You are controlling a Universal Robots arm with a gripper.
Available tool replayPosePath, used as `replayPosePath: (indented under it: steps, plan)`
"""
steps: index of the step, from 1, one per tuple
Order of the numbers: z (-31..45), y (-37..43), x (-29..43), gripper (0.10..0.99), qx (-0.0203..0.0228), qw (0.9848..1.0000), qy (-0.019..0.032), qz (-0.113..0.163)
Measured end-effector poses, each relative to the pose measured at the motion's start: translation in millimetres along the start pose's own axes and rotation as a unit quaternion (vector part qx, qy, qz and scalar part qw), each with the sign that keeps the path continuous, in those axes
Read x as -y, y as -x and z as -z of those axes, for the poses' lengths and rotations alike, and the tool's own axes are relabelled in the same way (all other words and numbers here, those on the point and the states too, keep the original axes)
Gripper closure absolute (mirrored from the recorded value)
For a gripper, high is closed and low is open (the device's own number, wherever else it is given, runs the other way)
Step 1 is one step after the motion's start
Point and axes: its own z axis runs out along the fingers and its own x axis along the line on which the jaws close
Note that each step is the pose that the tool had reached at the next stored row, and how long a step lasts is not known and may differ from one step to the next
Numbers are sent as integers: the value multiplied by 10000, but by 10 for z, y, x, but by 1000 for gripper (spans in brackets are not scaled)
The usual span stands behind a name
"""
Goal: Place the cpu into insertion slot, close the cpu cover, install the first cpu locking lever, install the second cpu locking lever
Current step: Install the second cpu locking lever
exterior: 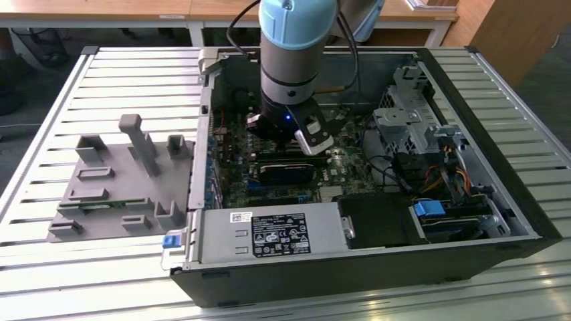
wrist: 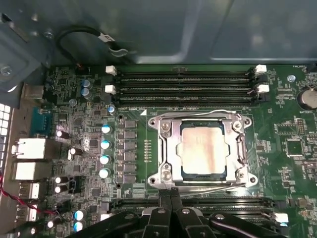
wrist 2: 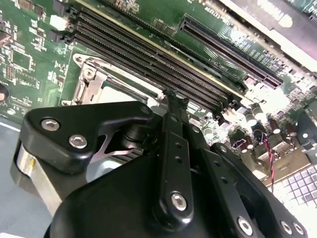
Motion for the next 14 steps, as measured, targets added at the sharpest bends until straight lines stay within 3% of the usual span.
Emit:
replayPosePath:
  steps: [5,14]
  plan:
    - [-50,-17,12,980,-3,10000,95,-1]
    - [-103,-51,26,980,-1,9998,186,0]
